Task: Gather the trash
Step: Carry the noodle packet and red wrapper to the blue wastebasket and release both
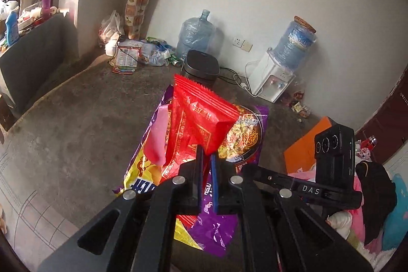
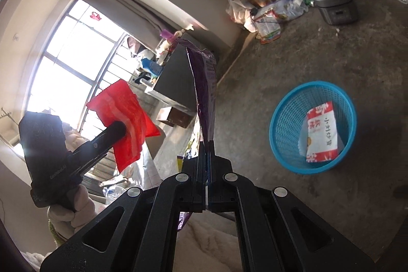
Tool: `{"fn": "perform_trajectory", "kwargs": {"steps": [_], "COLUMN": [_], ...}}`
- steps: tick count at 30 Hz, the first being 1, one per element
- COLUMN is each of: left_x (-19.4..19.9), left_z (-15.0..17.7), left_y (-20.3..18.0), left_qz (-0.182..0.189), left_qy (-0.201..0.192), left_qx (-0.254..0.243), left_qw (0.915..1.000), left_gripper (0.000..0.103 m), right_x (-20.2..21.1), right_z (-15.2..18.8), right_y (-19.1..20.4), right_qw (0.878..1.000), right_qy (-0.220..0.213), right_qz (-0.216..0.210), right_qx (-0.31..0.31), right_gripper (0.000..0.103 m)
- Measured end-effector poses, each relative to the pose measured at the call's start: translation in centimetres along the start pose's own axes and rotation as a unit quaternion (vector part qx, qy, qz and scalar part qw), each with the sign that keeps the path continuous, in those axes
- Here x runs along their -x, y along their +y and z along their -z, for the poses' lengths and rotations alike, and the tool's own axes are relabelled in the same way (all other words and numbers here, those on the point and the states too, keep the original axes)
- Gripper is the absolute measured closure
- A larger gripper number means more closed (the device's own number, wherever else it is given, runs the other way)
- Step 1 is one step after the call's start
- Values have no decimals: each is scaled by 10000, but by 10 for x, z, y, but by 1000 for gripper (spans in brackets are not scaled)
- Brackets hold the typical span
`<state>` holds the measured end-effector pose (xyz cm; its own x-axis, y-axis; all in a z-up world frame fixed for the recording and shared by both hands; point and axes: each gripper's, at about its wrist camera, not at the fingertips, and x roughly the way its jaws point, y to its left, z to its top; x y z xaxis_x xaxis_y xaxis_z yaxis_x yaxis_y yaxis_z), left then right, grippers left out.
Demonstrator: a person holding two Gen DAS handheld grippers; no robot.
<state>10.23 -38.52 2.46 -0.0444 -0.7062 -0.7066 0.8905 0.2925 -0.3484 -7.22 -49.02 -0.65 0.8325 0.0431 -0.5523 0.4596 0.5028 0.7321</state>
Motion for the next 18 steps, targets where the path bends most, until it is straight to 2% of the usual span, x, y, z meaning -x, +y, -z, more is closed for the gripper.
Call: {"fn": "perform_trajectory", "kwargs": {"steps": [3, 9, 10, 13, 14, 16, 18], "left_x": [-61, -161, -178, -224, -233, -239, -233], "left_z": [-5, -5, -3, 5, 8, 11, 12], "left_y": [4, 7, 10, 23, 28, 35, 39], "left_qz": [-115, -229, -296, -700, -831, -883, -790], "left_qy": [465, 1074, 1193, 1682, 1735, 1810, 1786], "left_qx": [45, -158, -152, -36, 26, 188, 320], "left_qw": [9988, 9938, 9923, 9833, 9813, 9793, 9802], "left_gripper": [98, 97, 92, 39, 39, 39, 39], "right_x": [-21, -61, -69, -100, -108, -115, -108], "right_z": [-10, -25, -28, -28, -26, -19, -14], "right_y": [-32, -98, -110, -149, -163, -187, -196], "right_qw": [9993, 9939, 9922, 9830, 9757, 9608, 9587], "right_qy": [50, 192, 220, 571, 714, 832, 720], "right_qz": [264, 803, 953, 1434, 1733, 2277, 2269], "right_qx": [-253, -727, -780, -999, -1138, -1347, -1557], "right_gripper": [103, 103, 102, 84, 66, 62, 62]}}
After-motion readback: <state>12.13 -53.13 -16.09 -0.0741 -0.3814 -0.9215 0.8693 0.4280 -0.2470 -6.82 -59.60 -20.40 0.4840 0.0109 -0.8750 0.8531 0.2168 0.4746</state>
